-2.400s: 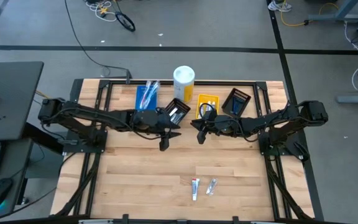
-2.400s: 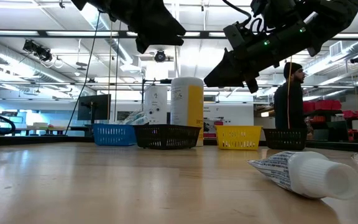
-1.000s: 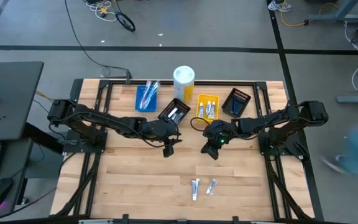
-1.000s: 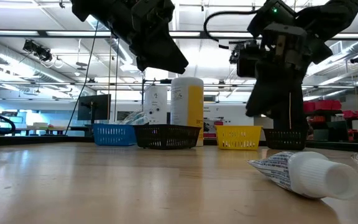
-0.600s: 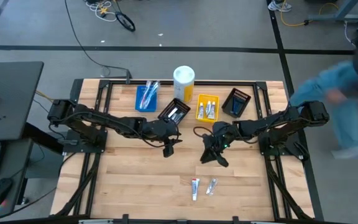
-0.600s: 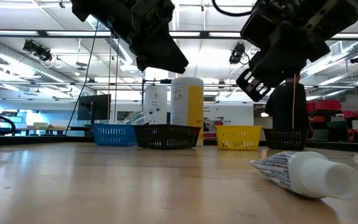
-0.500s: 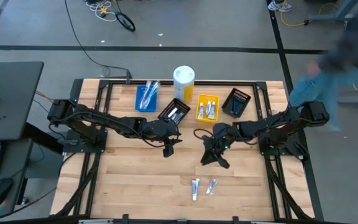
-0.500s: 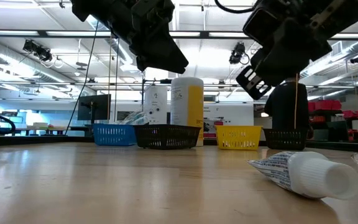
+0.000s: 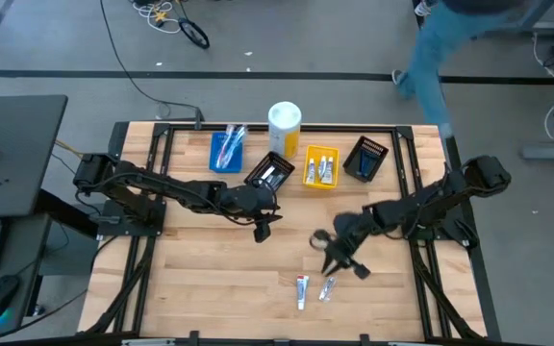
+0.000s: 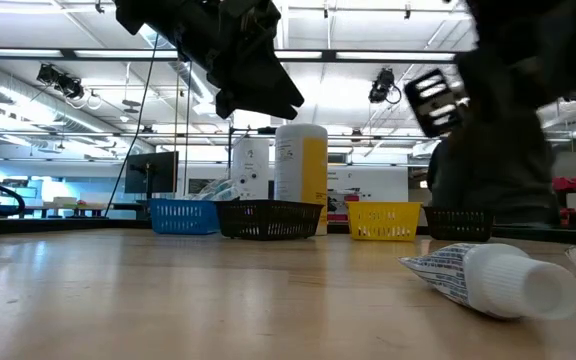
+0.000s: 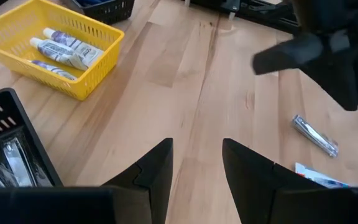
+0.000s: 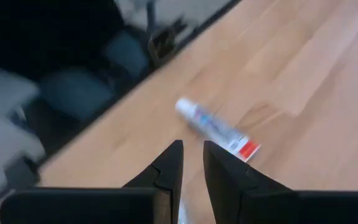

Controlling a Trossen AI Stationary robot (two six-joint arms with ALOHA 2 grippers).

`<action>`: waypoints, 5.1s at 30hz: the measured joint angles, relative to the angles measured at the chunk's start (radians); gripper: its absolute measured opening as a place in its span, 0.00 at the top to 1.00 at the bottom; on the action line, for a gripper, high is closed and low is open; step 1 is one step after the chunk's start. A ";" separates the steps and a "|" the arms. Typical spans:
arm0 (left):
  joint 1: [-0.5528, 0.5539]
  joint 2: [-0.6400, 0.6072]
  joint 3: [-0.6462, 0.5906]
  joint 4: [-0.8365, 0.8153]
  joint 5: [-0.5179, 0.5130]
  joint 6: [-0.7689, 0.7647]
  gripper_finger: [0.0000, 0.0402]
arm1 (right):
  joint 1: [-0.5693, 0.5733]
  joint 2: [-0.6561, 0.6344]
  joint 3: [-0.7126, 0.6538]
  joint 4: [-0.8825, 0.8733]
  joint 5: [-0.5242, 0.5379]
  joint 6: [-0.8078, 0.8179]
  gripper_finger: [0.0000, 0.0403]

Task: Pick & Place Travel size toiletries
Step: Put the silver nail cutter into the left black bin

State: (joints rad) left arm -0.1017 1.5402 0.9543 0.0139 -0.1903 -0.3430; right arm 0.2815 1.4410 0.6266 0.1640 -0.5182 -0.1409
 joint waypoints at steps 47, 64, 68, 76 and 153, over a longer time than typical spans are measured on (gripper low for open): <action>0.000 0.000 0.000 0.000 0.000 -0.062 0.64 | 0.169 -0.002 0.000 0.224 0.361 -0.012 0.82; 0.000 0.000 0.000 0.002 -0.004 -0.063 0.64 | 0.168 -0.002 0.000 0.242 0.389 -0.014 0.82; 0.000 0.000 0.000 0.002 -0.004 -0.068 0.64 | 0.168 -0.002 0.000 0.242 0.437 0.003 0.82; 0.000 0.000 0.000 0.002 -0.001 -0.095 0.64 | 0.168 -0.002 0.000 0.239 0.491 0.082 0.82; 0.000 -0.001 0.000 0.004 -0.001 -0.061 0.64 | 0.235 0.264 -0.031 0.048 0.425 0.001 0.59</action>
State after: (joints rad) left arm -0.1013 1.5394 0.9539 0.0181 -0.1908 -0.4042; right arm 0.5163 1.7046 0.5961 0.2120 -0.0928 -0.1399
